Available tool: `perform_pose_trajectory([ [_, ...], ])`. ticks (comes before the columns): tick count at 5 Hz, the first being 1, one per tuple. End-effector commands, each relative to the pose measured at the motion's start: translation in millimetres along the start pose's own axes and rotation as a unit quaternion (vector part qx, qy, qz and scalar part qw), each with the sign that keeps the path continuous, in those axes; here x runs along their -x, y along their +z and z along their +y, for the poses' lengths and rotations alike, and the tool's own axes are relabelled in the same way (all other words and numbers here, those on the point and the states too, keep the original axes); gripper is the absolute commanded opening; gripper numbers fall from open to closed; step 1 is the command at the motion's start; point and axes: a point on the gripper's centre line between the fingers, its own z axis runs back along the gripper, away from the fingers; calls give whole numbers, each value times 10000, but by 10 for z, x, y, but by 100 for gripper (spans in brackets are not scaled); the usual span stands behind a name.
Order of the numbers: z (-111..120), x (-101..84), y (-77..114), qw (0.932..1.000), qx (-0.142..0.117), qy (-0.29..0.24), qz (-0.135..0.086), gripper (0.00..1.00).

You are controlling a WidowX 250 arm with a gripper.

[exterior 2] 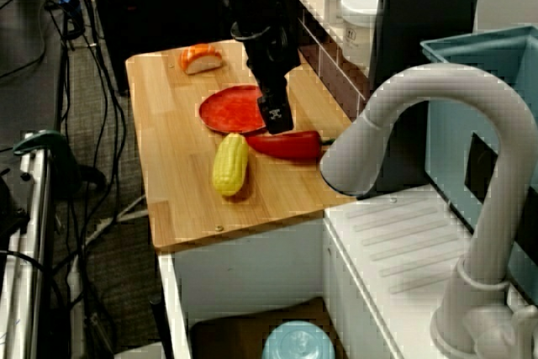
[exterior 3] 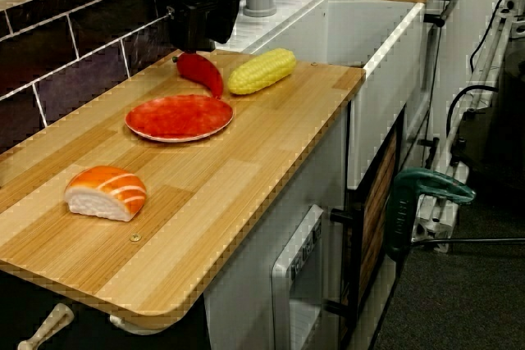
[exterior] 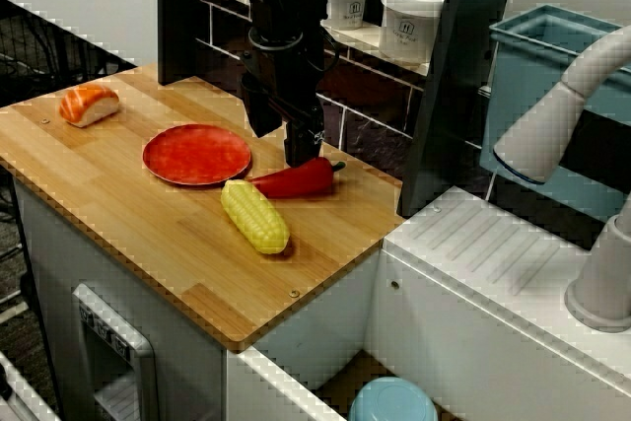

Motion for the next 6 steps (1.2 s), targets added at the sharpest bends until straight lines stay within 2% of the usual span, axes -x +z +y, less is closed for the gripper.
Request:
perform_pose_trajectory([
  [1,-41,94,-30,9997,160,-101,175,100],
  [3,-61,57,-194,9995,130,-28,295,100],
  [4,-64,52,-280,9994,91,1,346,8],
  [5,-35,55,-264,9995,137,81,279,0],
  [6,20,67,-215,9992,156,113,336,0],
])
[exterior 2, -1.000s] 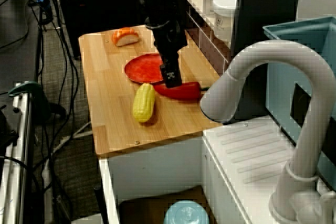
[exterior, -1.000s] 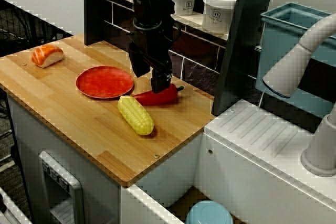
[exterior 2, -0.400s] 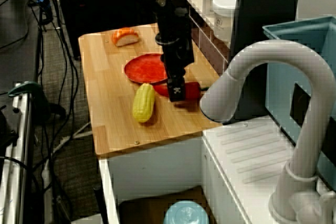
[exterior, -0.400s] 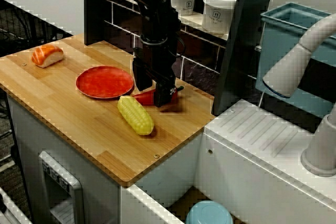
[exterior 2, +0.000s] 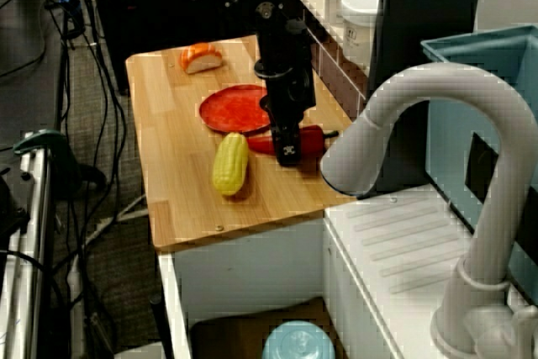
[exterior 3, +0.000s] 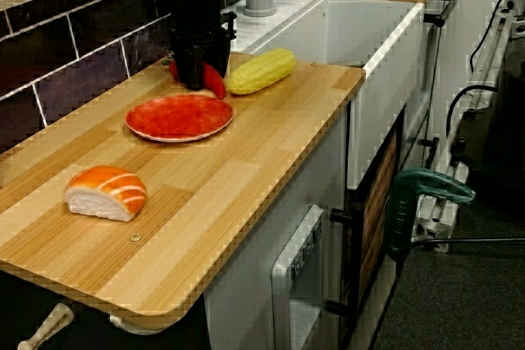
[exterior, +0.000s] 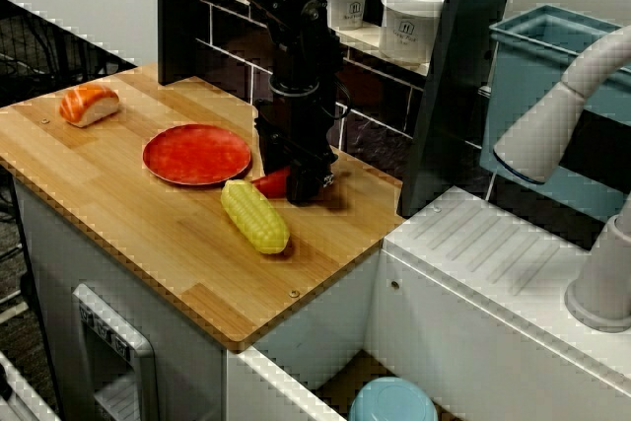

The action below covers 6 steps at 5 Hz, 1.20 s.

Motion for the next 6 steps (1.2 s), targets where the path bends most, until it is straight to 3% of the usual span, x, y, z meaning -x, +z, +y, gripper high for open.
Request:
perform_pose_trajectory([
  [1,208,99,386,9992,66,193,-332,0],
  [3,713,246,883,9937,417,790,-678,0],
  [4,974,403,1033,9931,415,896,-629,0],
  [5,1066,532,1070,9980,346,488,-215,0],
  [6,1046,659,1202,9974,326,151,-627,0],
])
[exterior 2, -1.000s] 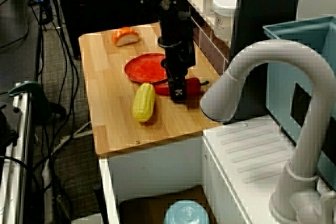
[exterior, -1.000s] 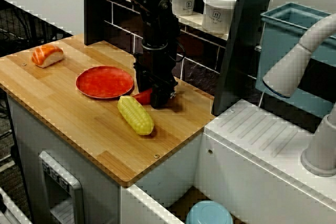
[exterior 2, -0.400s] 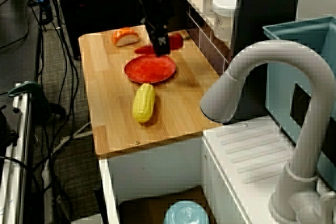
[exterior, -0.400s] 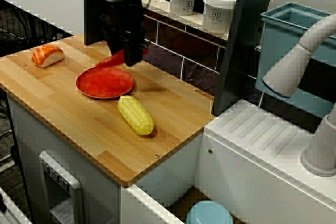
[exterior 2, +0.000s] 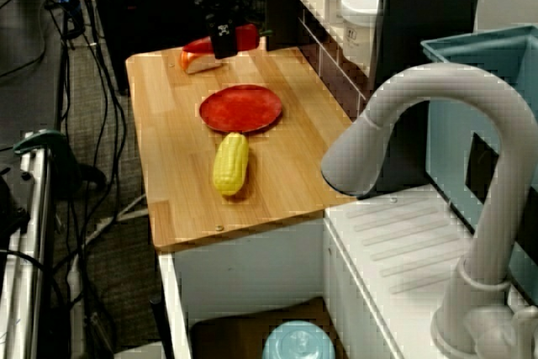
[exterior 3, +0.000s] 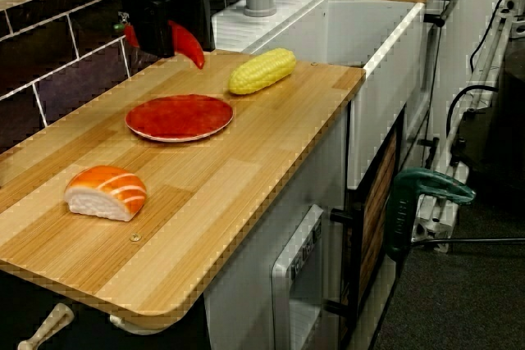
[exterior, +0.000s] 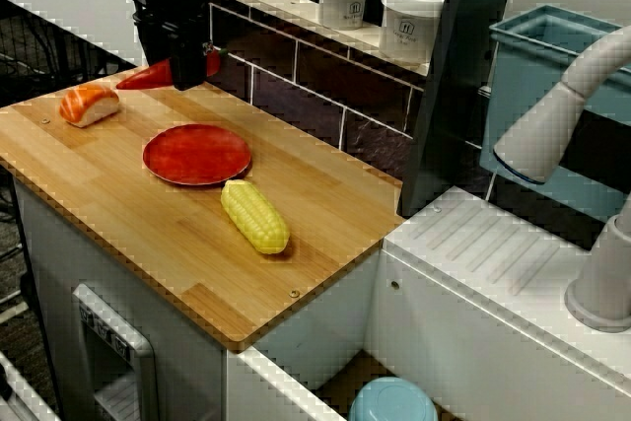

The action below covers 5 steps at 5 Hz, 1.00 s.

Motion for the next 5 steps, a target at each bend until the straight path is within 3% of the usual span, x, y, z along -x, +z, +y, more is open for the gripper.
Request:
perform_pose_trajectory([
  [1,2,197,563,9930,-144,-702,-941,0],
  [2,32,130,763,9923,6,-740,-996,0],
  [3,25,79,863,9910,194,-709,-1121,0],
  [4,4,24,941,9892,220,-653,-1297,0],
  [5,-31,-29,1066,9887,390,-664,-1289,0],
])
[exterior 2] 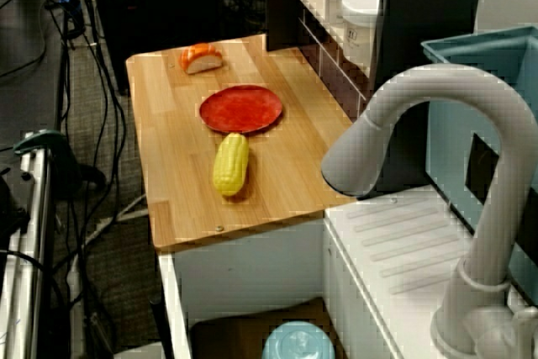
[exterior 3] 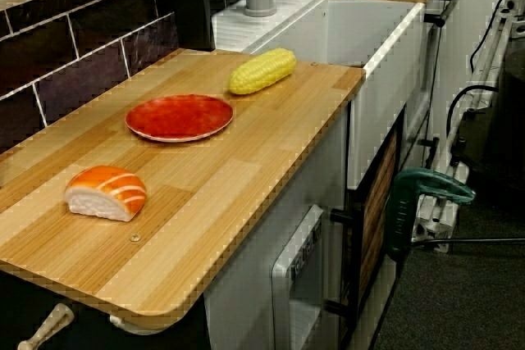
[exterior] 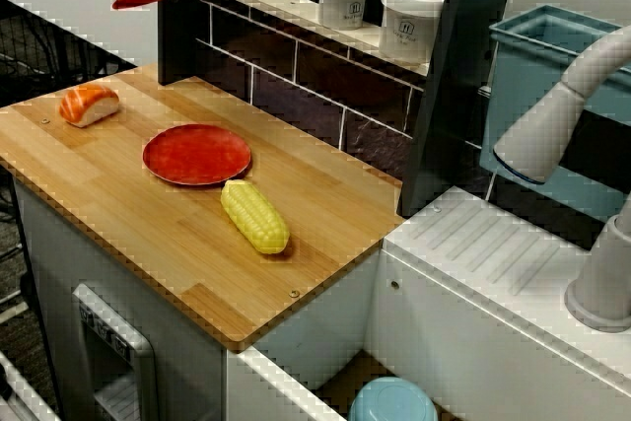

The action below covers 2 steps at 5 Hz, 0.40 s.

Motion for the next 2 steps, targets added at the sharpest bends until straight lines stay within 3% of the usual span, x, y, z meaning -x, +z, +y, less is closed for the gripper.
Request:
perform_pose_trajectory([
  [1,-85,-48,354,9994,72,-156,-298,0],
  [2,-139,-49,374,9992,43,-239,-331,0],
])
